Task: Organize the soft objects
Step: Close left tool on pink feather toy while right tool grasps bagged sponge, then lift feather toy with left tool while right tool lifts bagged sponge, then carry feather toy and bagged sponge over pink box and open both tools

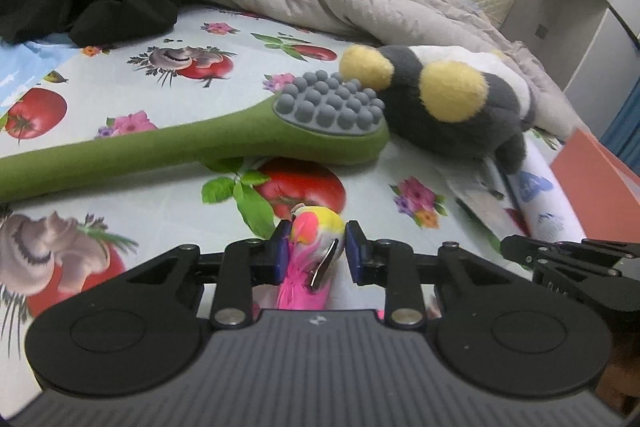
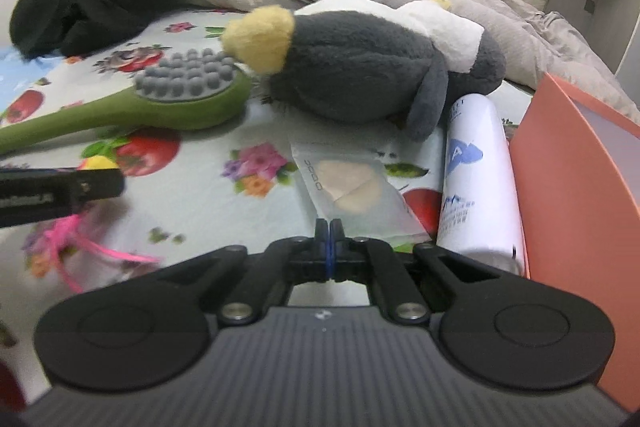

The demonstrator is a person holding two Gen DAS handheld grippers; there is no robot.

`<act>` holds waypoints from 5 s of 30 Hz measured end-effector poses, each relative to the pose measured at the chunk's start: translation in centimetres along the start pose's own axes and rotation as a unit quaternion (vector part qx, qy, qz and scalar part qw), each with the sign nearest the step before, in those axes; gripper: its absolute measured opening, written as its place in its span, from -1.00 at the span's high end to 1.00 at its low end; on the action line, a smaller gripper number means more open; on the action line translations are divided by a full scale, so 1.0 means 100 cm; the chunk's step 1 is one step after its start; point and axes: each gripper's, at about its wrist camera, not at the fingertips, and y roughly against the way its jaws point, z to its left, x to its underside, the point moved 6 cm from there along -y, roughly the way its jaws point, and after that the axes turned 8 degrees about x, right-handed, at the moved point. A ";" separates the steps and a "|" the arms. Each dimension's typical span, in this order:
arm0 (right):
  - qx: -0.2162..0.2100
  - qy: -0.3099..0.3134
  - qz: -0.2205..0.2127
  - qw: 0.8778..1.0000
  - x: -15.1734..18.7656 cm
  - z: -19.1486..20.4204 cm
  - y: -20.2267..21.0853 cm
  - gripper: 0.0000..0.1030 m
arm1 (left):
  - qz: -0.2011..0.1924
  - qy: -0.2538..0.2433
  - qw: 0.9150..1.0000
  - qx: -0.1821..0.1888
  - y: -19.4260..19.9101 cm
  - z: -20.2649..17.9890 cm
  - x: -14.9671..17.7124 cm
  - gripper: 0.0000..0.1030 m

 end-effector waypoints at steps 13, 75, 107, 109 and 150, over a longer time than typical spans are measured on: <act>-0.025 0.003 0.010 1.000 0.039 0.026 0.082 0.94 | 0.033 -0.014 0.999 0.032 0.061 -0.025 0.041 0.36; -0.060 -0.060 -0.002 0.996 0.126 0.011 0.120 0.31 | 0.079 -0.047 0.995 0.043 0.148 -0.055 0.109 0.35; -0.043 -0.160 -0.066 0.984 0.057 -0.073 0.232 0.56 | 0.037 -0.096 0.990 0.101 0.194 -0.161 0.028 0.35; -0.044 -0.184 -0.073 0.979 0.046 -0.088 0.240 0.56 | 0.036 -0.108 0.988 0.105 0.199 -0.174 0.018 0.35; 0.068 -0.257 0.029 0.964 0.079 -0.305 0.147 0.55 | 0.151 -0.210 0.949 0.178 0.028 -0.418 0.002 0.35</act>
